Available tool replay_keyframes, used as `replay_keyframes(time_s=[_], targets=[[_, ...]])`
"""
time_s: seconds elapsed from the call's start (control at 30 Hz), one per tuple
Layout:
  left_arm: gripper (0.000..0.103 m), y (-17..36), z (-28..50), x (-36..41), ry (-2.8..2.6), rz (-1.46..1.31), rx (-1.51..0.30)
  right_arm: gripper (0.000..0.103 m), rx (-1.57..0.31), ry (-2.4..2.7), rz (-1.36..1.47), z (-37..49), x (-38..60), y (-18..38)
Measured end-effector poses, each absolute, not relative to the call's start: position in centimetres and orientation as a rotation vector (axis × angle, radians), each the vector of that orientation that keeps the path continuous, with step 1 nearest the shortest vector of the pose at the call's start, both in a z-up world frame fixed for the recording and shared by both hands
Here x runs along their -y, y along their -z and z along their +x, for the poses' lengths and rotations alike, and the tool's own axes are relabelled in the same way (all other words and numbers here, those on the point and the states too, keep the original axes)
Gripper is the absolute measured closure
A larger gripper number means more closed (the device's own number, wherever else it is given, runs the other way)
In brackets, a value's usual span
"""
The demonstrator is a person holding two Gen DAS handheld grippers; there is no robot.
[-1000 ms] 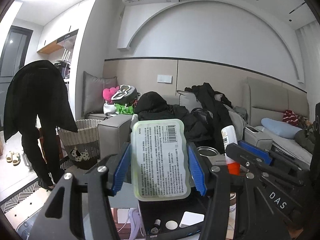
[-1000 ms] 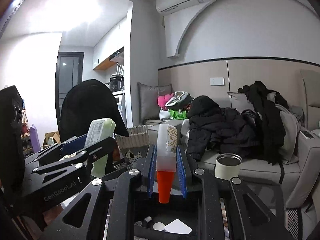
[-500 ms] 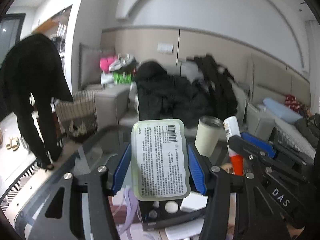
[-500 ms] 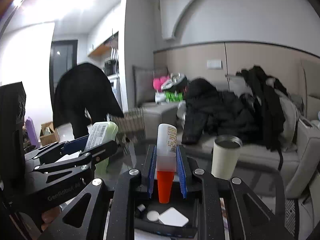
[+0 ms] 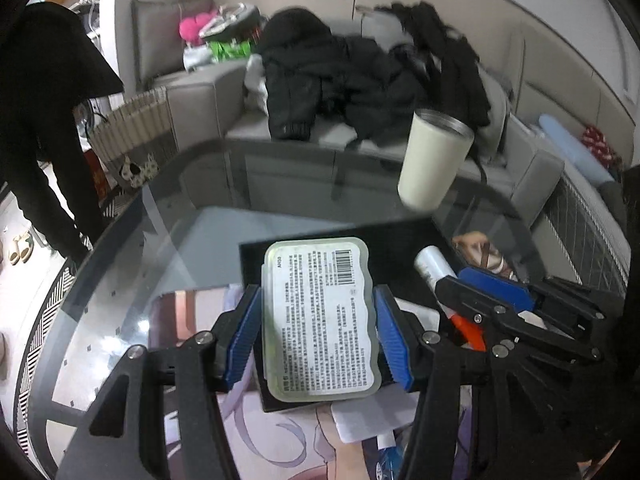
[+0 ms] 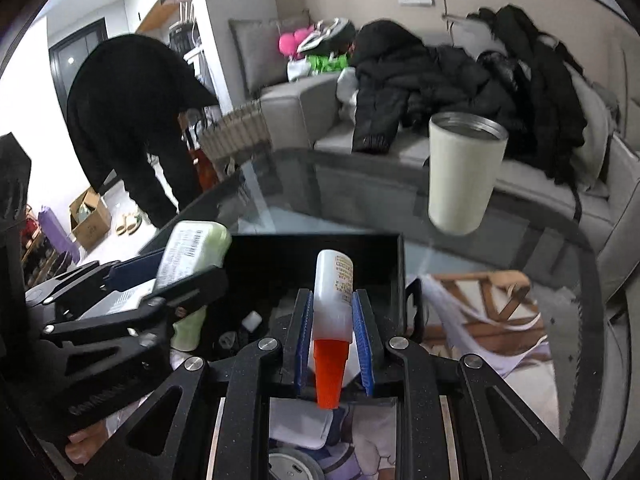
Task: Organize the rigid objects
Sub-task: 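Open the left gripper to drop the green container while the right drops the glue bottle into the box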
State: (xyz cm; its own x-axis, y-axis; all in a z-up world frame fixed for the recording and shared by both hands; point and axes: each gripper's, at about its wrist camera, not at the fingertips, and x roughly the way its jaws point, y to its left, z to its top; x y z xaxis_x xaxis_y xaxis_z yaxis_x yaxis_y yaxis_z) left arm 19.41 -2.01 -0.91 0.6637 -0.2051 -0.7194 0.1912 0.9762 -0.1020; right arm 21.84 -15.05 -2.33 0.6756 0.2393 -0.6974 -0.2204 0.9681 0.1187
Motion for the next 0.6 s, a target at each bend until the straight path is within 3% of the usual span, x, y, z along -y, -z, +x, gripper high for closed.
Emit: replay_keyframes(time_s=[0.1, 0.6], targets=[[0.048, 1.8, 19.5, 2.5, 0.224, -0.001, -0.857, 0.088, -0.82, -0.265, 0.017, 22.0, 14.8, 3.3], [0.048, 2.9, 20.0, 2.9, 0.223, 0.029, -0.901, 0.088, -0.883, -0.277, 0.055, 22.1, 15.3, 4.3]])
